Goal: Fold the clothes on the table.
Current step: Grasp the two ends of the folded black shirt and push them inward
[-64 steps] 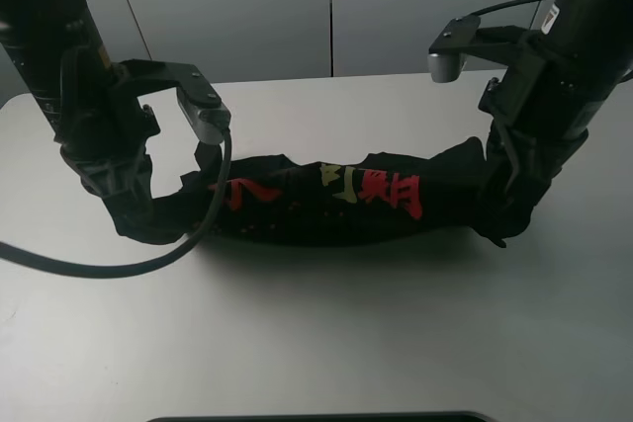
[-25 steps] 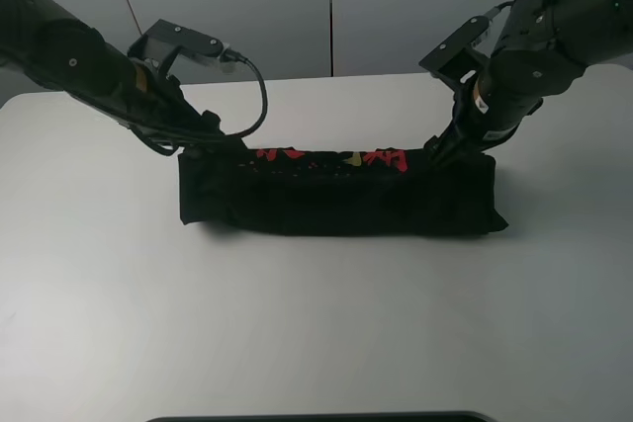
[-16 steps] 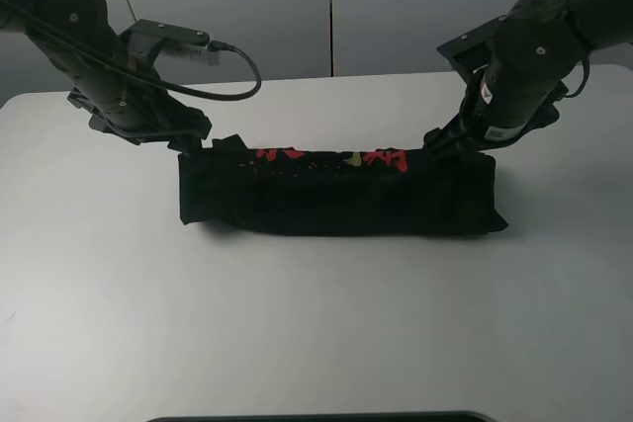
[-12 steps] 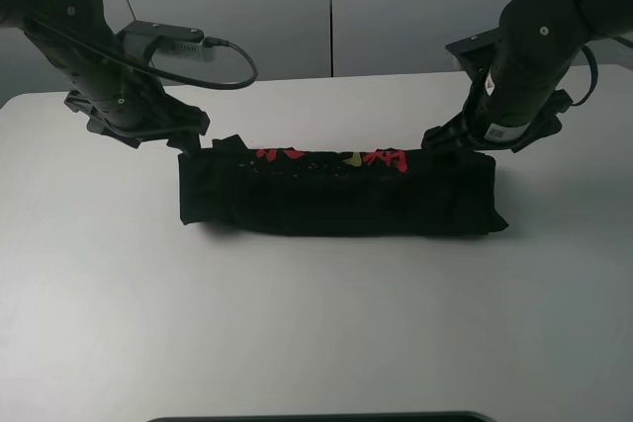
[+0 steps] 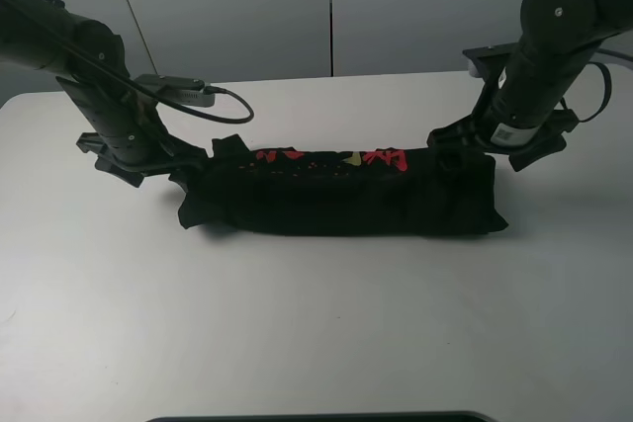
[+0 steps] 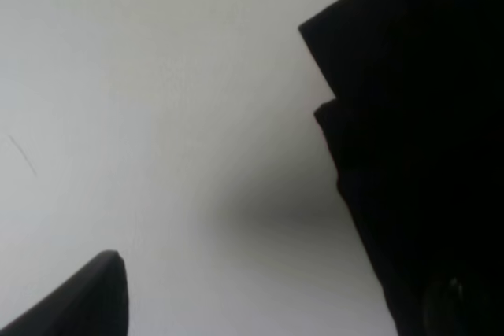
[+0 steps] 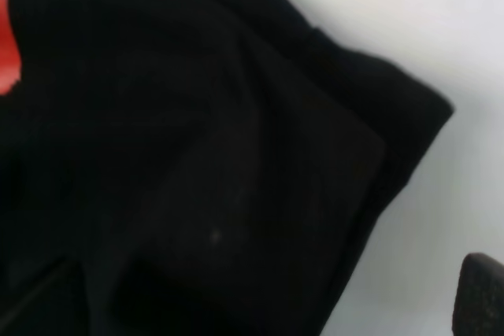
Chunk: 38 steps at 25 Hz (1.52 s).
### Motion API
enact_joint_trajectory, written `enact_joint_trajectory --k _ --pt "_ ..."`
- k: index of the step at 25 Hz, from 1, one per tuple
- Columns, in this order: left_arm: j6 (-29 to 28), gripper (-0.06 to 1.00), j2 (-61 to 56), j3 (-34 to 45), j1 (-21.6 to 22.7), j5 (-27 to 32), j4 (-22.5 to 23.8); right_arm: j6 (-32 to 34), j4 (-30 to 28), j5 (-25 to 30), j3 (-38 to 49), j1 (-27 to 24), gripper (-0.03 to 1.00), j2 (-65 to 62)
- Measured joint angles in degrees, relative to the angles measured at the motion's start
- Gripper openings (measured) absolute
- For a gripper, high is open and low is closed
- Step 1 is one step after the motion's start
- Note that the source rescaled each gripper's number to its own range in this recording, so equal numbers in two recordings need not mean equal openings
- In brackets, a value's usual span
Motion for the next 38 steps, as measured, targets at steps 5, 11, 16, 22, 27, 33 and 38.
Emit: enact_joint_trajectory --k 5,11,16,22,27,33,38 --pt "0.0 0.97 1.0 0.0 0.6 -1.7 0.1 0.5 0.5 -0.3 -0.3 0.0 1.00 2.9" --pt "0.0 0.97 3.0 -0.2 1.8 -1.7 0.5 1.7 0.6 -2.0 -0.3 -0.2 1.00 5.9" --pt "0.0 0.97 3.2 -0.3 1.8 -1.6 0.8 3.0 0.6 -3.6 -0.3 -1.3 1.00 7.5" --pt "0.1 0.97 3.2 -0.3 1.8 -1.6 1.0 3.3 0.8 -3.7 -0.7 -2.1 1.00 9.3" --pt "1.0 0.97 3.2 -0.3 1.8 -1.6 1.0 3.3 1.3 -3.6 -0.8 -2.2 0.91 9.5" --pt "1.5 0.97 3.2 -0.3 1.8 -1.5 1.0 1.9 1.9 -5.2 -0.9 -2.2 0.40 9.7" --pt "1.7 0.97 3.2 -0.3 1.8 -1.3 1.0 -0.1 2.2 -5.8 -0.9 -2.2 0.13 9.8"
